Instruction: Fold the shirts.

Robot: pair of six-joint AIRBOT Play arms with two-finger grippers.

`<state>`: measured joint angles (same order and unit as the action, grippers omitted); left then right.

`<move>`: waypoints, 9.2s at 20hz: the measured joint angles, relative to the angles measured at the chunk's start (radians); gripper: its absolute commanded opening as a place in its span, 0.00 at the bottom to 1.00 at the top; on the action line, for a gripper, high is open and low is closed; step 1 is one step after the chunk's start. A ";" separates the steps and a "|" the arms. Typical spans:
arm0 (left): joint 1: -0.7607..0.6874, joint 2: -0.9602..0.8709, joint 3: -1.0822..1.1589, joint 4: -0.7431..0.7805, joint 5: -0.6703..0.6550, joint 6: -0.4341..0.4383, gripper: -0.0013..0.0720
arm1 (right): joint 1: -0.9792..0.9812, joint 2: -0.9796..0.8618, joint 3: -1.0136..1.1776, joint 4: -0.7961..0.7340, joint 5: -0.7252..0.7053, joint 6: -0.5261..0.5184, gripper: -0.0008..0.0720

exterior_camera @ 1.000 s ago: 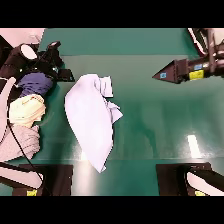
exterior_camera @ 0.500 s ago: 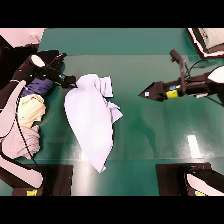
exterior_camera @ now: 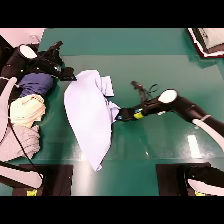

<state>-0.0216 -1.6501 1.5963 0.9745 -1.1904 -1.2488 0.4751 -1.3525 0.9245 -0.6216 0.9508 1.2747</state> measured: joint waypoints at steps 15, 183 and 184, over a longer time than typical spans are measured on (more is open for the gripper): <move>0.000 0.292 0.023 0.014 -0.002 -0.010 0.05 | 0.072 -0.101 0.331 -0.058 0.026 0.005 0.03; 0.092 0.076 -0.181 0.196 -0.253 0.049 0.07 | -0.539 -0.173 0.500 -0.706 0.444 0.257 0.04; 0.092 0.081 -0.182 0.198 -0.263 0.046 0.40 | -0.544 -0.168 0.499 -0.706 0.463 0.256 0.04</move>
<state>0.0708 -1.5692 1.4139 1.1721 -1.4532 -1.2030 -0.0685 -1.5204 1.4235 -1.3277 1.4143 1.5307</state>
